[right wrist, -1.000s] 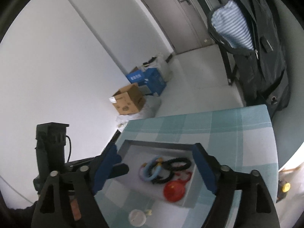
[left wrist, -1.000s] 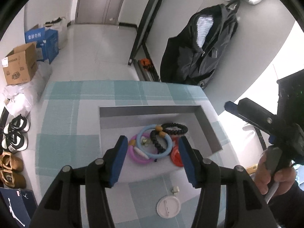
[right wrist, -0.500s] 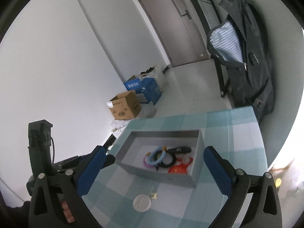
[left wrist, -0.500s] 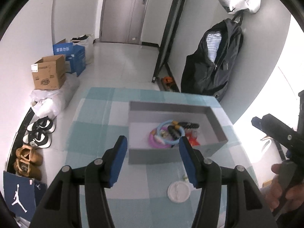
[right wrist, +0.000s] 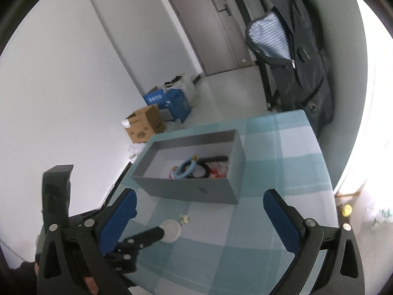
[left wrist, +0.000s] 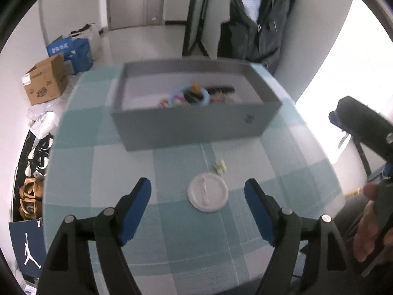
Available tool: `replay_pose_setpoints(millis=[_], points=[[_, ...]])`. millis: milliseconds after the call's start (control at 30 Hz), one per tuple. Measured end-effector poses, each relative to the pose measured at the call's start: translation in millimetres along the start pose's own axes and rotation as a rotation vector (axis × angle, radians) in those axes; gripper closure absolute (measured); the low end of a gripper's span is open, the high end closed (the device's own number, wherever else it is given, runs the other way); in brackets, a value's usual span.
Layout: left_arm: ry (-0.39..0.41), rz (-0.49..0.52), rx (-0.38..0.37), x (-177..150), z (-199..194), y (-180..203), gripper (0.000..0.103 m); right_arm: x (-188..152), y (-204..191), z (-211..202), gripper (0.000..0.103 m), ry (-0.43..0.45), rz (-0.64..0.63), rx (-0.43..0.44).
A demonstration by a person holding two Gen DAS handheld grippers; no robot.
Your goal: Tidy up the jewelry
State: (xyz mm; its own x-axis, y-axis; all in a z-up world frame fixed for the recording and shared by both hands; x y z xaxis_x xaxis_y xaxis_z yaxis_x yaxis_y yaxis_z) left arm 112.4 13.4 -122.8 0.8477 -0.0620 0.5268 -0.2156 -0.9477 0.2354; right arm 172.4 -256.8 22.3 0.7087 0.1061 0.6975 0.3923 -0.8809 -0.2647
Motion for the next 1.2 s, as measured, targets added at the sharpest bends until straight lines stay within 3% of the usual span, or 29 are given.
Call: replay_pose_setpoints(millis=[200, 400, 633, 800, 833, 967, 1200], points=[[-0.077, 0.028, 0.039, -7.0, 16.7, 2.3, 0.028, -9.0, 15.8, -5.0, 0.000, -0.012, 0.032, -0.025], [-0.080, 0.087, 0.099, -8.4, 16.0, 3.7, 0.028, -16.0, 26.7, 0.2, 0.000, -0.029, 0.000, -0.072], [-0.073, 0.065, 0.112, -8.4, 17.2, -0.8, 0.028, -25.5, 48.9, 15.0, 0.000, -0.073, 0.019, -0.120], [-0.074, 0.065, 0.115, -9.9, 18.8, 3.7, 0.030, -22.3, 52.2, 7.4, 0.000, -0.052, 0.031, -0.109], [-0.074, 0.072, 0.115, -10.2, 18.8, 5.1, 0.032, -22.4, 53.0, 7.7, 0.000, -0.054, 0.036, -0.108], [-0.061, 0.099, 0.090, -6.4, 17.9, 8.6, 0.066, -23.3, 54.1, 10.5, 0.000, -0.072, 0.054, -0.098], [-0.060, 0.084, 0.067, -6.3, 16.8, 6.7, 0.066, -24.5, 50.2, 13.7, 0.000, -0.084, 0.052, -0.104]])
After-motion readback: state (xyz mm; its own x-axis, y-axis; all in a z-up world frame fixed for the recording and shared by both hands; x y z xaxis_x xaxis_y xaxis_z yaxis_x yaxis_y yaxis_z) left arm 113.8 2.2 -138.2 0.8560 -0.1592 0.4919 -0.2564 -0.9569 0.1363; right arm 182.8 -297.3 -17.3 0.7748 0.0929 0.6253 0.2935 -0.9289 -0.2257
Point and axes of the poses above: each gripper's, at about its wrist camera, not at the fingertips, and z roughly the way its jaws point, y to its right, x to its top, the point moved 6 cm from there along z, roughly the way its jaws point, and after that the axes turned 5 degrees about -x, right-handed, at the moved point
